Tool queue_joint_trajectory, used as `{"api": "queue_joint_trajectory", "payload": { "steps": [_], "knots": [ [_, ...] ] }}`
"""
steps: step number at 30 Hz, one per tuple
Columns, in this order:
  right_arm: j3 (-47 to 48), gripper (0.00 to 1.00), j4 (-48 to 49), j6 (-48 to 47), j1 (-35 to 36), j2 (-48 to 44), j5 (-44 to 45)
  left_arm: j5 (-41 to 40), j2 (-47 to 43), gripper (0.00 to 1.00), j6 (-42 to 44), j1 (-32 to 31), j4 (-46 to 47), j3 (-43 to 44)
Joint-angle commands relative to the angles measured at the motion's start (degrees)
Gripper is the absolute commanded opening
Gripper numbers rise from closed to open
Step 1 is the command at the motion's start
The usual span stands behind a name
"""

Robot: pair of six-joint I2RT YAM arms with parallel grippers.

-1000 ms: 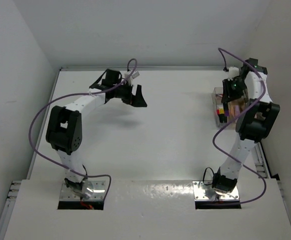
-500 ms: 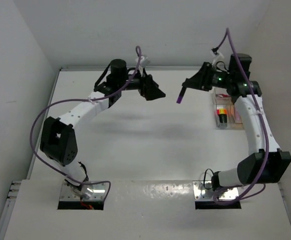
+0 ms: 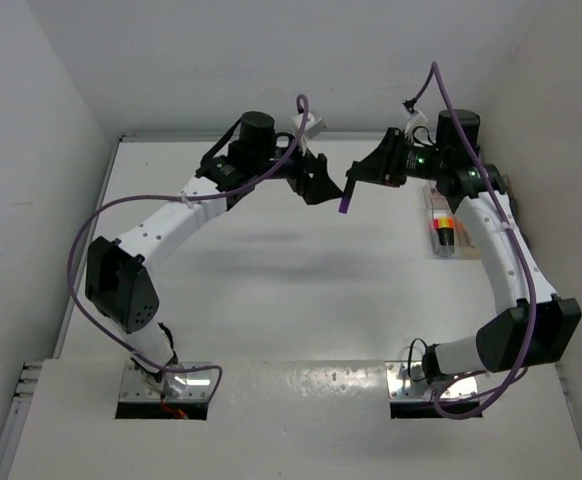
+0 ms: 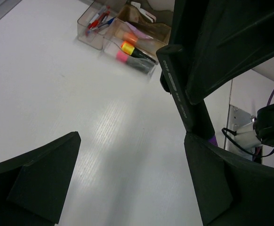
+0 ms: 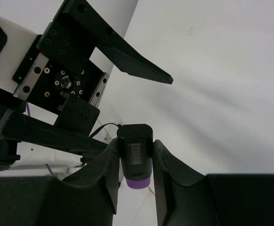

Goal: Sort the stationery into containers
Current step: Pass the stationery from the right arm to the left

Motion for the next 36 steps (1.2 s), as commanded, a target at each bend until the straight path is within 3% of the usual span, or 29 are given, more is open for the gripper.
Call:
{"api": "queue_joint_trajectory", "payload": {
  "steps": [1,7,14,21,29,36],
  "knots": [
    [0.98,0.00,3.10,0.91,0.84,-0.90,0.78,0.71,-0.33,0.99,0.60,-1.72,0.10,0.94],
    [1.07,0.00,1.89,-2.67,1.54,-0.73,2.44,2.65,-0.16,0.92,-2.29,-2.08,2.56,-0.03],
    [-0.25,0.00,-0.23,-6.73,0.23,-1.78,6.39,-2.62,-1.47,0.84,-3.18,1.43,1.60,-0.38],
    [-0.43,0.00,2.04,-3.14,2.06,-2.48,13.60,4.67,-2.53,0.86,-8.71,1.10,7.66,-4.16],
    [-0.42,0.00,4.60,-0.58,5.93,-1.96,20.46,5.29,-0.77,0.86,-11.88,0.21,11.95,-3.28],
    [-0.25,0.00,6.62,3.02,5.94,-1.96,18.62,2.65,0.02,0.83,-11.09,-1.20,11.09,-3.37]
  ]
}}
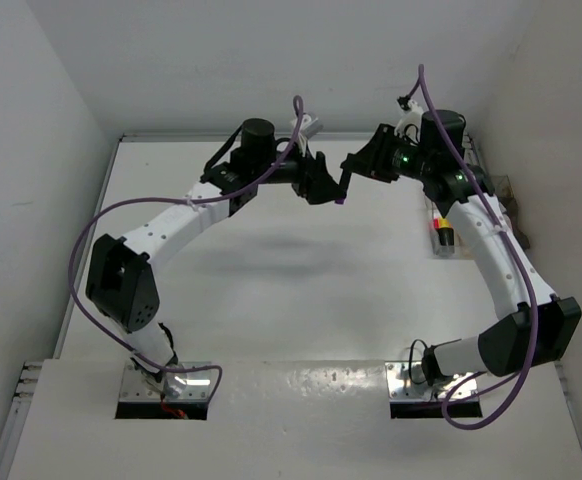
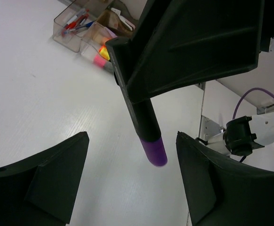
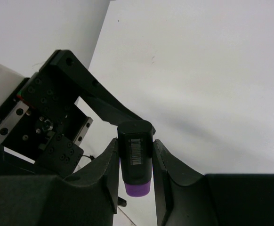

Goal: Sort the stationery into containers
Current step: Pass the stationery from the right arm to the left

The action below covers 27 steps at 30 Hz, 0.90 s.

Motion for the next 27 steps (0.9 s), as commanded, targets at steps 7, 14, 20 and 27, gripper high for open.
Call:
{"api": "queue_joint_trajectory", "payload": {
  "steps": [7,14,20,27],
  "knots": [
    [-0.16,0.00,4.99,5.00,0.03,-1.85,-1.82,-1.63,0.79,0.67,0.45,-1.70,0.22,2.38],
    [-1.22,0.00,5.87,6.32,0.03,-2.55,-4.37,-4.10,1.40,0.39,2.39,-2.23,-2.44,3.79],
    [-0.96,0.51,5.69,4.04,-1.54,-3.08,-6.57,-2.69,1.58,0.06,2.65,-2.23,-3.58,4.32],
    [3.87,0.69,2.62,-2.28,-14.96,-2.91,-13.32,9.31,0.70,0.00,3.10,-0.13,-5.25,3.09]
  ]
}}
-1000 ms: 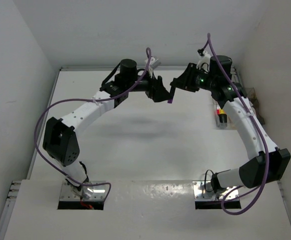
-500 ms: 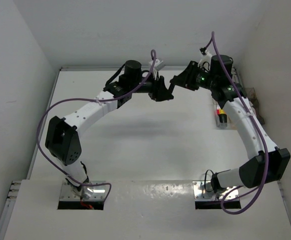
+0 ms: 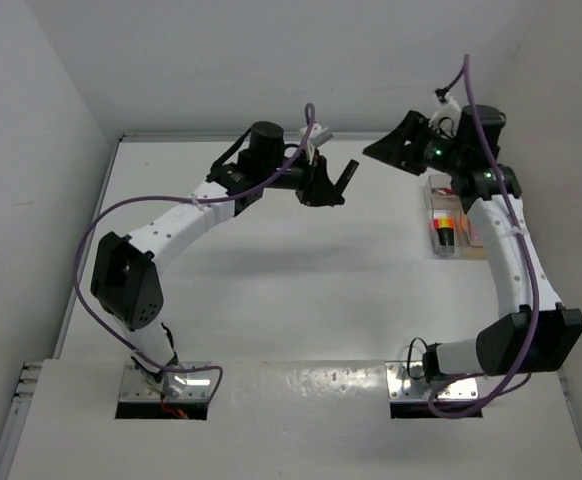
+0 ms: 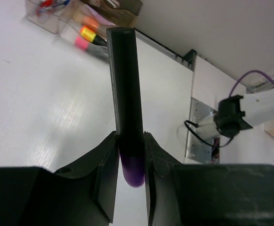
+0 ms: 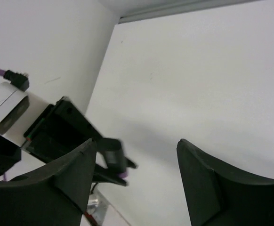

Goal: Sort the stationery into containers
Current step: Pass the stationery from the right arm to the left, then pass the stationery from the left arm to the right

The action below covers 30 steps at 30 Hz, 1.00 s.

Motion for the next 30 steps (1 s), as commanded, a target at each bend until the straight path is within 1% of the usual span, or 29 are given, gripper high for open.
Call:
{"api": "queue_joint_trajectory", "payload": {
  "steps": [1,2,3,4,5,6,7,9,10,11,12,13,14,15,16,17,18,19,21,25,27,30],
  "knots": [
    [4.75,0.69,-0.44,-7.13,-6.92,-1.72,-6.38,10.96,-0.37,0.00,-0.77,2.26,0.86,1.05],
    [5.28,0.69,-0.97,-9.34,-8.07,-2.16,-6.92,14.37,0.59,0.00,-4.09,2.79,1.74,0.53],
    [5.55,0.69,-1.32,-15.28,-9.47,-2.60,-7.36,20.67,1.21,0.00,-6.73,3.05,4.88,0.18],
    [5.55,0.69,-2.81,-19.16,-9.83,-3.39,-7.19,23.09,1.82,0.00,-13.46,3.49,7.09,-0.52],
    [5.29,0.69,-3.34,-22.94,-10.01,-5.05,-6.93,24.76,2.00,0.00,-17.70,3.58,16.16,-3.58],
    [4.24,0.69,-3.96,-27.68,-9.92,-6.11,-6.84,26.26,1.74,0.00,-21.66,3.76,19.56,-5.52],
    [3.19,0.69,-5.36,-37.39,-9.40,-7.25,-6.31,26.36,1.39,0.00,-27.18,4.02,21.94,-6.93],
    [-1.27,0.69,-5.90,-47.37,-7.56,-11.89,-4.82,26.45,0.86,0.00,-29.69,4.02,23.10,-8.78],
    [-2.96,0.69,-6.16,-56.20,-6.94,-13.40,-4.38,26.62,0.86,0.00,-31.35,4.02,22.76,-8.88],
    [-6.98,0.68,-5.38,-62.73,-5.63,-16.72,-3.16,27.32,1.04,0.00,-32.50,4.02,22.84,-9.23],
    [-9.19,0.68,-5.37,-62.80,-5.27,-18.49,-3.14,27.68,1.04,0.00,-33.55,4.02,23.10,-9.58],
    [-11.30,0.68,-3.63,-68.19,-4.92,-20.17,-2.62,27.85,1.04,0.00,-35.83,4.02,23.10,-10.02],
    [-13.68,0.67,-2.31,-70.60,-4.30,-21.92,-2.53,27.94,0.69,0.00,-37.07,3.94,25.37,-10.89],
    [-18.14,0.67,-0.56,-72.88,-4.21,-23.51,-2.36,28.03,0.34,0.00,-38.30,3.94,26.61,-11.86],
    [-20.18,0.67,2.42,-76.82,-4.21,-26.65,-2.35,27.86,-0.01,0.00,-40.66,3.94,27.66,-14.22],
    [-22.20,0.67,3.67,-78.60,-4.21,-28.08,-2.53,27.60,-0.71,0.00,-41.55,3.94,28.81,-15.28],
    [-25.36,0.67,4.46,-80.62,-2.64,-29.14,-2.79,27.68,-0.89,0.00,-42.17,3.94,29.25,-16.08],
    [-26.52,0.67,5.34,-84.82,-2.54,-31.24,-3.23,27.68,-1.07,0.00,-43.57,3.94,29.78,-17.48],
    [-29.94,0.66,5.96,-88.53,-2.19,-32.83,-5.16,28.55,-1.25,0.00,-44.55,3.94,30.05,-18.46],
    [-35.92,0.66,10.26,-98.46,-1.05,-36.61,-9.02,31.45,0.42,0.00,-47.44,3.23,30.05,-19.07],
    [-38.73,0.67,10.71,-103.89,-0.26,-38.72,-12.09,32.51,0.86,0.00,-47.98,2.71,29.18,-19.07],
    [-42.25,0.67,10.80,-108.66,0.62,-40.66,-15.87,32.52,0.69,0.00,-48.50,1.66,27.15,-19.86]
  ]
}}
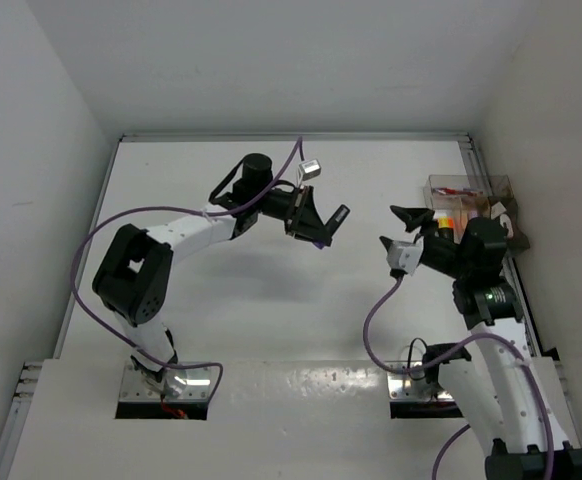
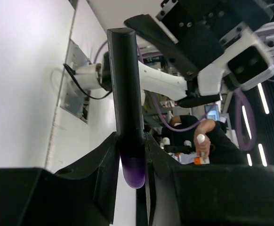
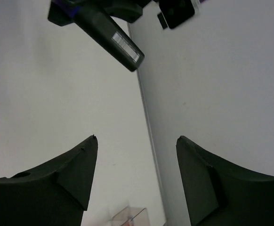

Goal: Sort the stationery into containers
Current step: Pass the stationery from the left arm to the right

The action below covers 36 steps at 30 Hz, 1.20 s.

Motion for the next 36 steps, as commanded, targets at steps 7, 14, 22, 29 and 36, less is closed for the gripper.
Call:
{"api": "queue_joint_trajectory", "payload": {
  "steps": [7,14,22,29,36],
  "knots": [
    [-12.01,0.70,15.41,-17.93,5.77,-4.96,-11.08,2.92,-1.02,0.00,-8.69,-2.75,1.67,-3.05],
    [-11.14,0.69,16.74,-20.49,12.98,-2.16,-5.64,4.24,-0.76,0.00,-11.68,-5.12,2.45,-3.58],
    [-11.23,0.65,22.37,-21.72,20.28,2.06,1.92,4.33,0.30,0.00,-14.14,-6.53,4.64,-2.35],
    [-11.67,0.47,25.00,-22.87,22.57,3.03,3.34,3.98,-0.14,0.00,-14.41,-6.79,4.57,-2.35],
    [-11.67,0.24,24.13,-23.66,24.41,2.86,4.04,3.63,-0.40,0.10,-14.58,-6.70,4.74,-2.43]
  ]
}}
